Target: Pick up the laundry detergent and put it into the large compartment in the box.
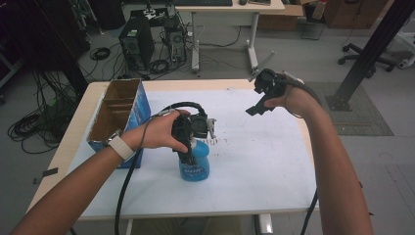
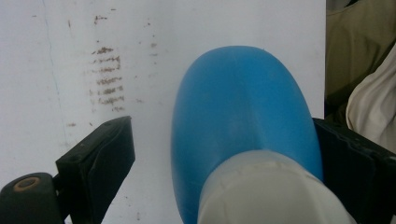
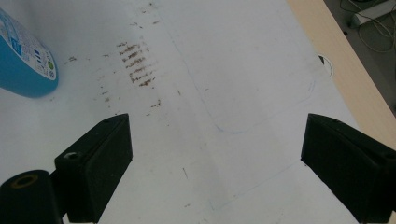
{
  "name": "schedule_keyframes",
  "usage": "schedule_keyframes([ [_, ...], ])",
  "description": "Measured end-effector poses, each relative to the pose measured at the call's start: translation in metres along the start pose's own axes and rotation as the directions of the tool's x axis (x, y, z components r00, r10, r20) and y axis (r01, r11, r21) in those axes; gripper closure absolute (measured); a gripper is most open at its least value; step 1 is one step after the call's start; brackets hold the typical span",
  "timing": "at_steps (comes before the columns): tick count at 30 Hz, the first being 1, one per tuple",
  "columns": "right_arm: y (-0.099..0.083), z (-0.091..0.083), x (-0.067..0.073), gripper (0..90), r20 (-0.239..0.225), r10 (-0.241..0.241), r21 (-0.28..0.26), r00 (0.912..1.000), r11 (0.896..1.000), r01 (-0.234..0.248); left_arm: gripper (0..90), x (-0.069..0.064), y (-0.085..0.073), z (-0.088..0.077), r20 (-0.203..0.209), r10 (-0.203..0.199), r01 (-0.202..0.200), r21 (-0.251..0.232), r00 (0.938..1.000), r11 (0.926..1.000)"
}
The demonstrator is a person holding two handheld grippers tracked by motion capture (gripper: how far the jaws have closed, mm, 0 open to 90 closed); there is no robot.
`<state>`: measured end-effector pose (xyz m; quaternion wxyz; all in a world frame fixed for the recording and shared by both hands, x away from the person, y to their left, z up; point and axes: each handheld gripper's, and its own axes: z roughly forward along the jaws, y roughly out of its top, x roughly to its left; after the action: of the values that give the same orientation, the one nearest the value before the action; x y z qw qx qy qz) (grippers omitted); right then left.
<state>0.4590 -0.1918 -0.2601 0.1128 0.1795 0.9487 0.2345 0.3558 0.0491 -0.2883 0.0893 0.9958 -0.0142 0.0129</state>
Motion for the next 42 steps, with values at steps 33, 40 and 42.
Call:
schedule_keyframes([
  [33, 0.0007, 0.0009, 0.0008, 8.8, 0.002, 0.002, -0.009, 1.0000, 1.000, -0.002, 35.2, -0.0025, 0.0013, 0.0016, 0.040, 0.031, -0.031, -0.009, 0.9987, 0.9995],
  [40, -0.0003, -0.0001, 0.0011, 8.8, 0.004, 0.002, -0.012, 1.0000, 1.000, -0.002, 35.6, -0.0027, 0.0012, 0.0014, 0.037, 0.025, -0.025, -0.009, 0.9990, 0.9997],
  [42, -0.0015, -0.0010, 0.0011, 8.8, 0.007, 0.007, -0.011, 1.0000, 1.000, -0.007, 35.9, -0.0037, 0.0015, 0.0010, 0.022, 0.032, -0.032, -0.001, 0.9992, 0.9995],
])
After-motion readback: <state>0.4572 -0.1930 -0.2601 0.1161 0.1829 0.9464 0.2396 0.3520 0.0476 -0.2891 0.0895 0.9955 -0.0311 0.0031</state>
